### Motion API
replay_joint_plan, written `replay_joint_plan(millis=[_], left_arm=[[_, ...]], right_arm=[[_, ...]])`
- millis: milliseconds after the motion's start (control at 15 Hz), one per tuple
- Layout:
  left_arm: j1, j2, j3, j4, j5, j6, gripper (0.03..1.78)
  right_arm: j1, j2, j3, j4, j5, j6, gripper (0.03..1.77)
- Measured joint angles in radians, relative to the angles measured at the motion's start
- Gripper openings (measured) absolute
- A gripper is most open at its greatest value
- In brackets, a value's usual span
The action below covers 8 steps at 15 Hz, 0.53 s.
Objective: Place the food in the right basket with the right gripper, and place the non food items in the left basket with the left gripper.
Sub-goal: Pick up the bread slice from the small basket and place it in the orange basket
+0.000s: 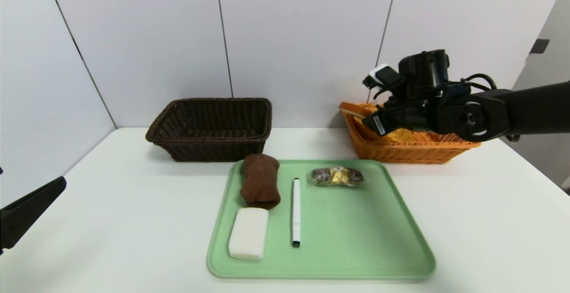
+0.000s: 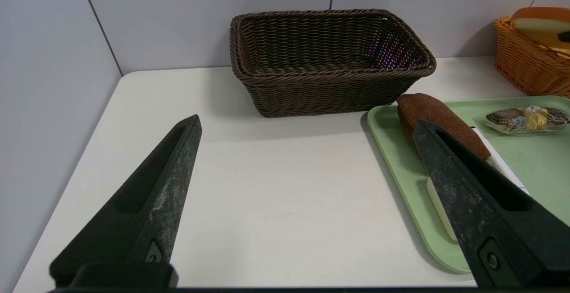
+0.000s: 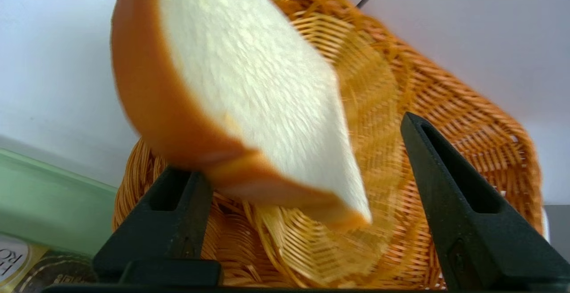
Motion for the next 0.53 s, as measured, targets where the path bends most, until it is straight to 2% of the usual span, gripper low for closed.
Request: replay_joint_plan(millis=[200, 533], left_arm=[[0.000, 0.000, 0.000, 0.000, 0.000, 0.000, 1.69], [0.000, 0.000, 0.001, 0.000, -0.002, 0.001, 1.69]], right_arm=[[0.014, -0.080, -0.001, 0.035, -0.001, -0.004, 1.49], [0.054, -0.232, 0.001, 0.192, 0.004, -0.003, 1.59]])
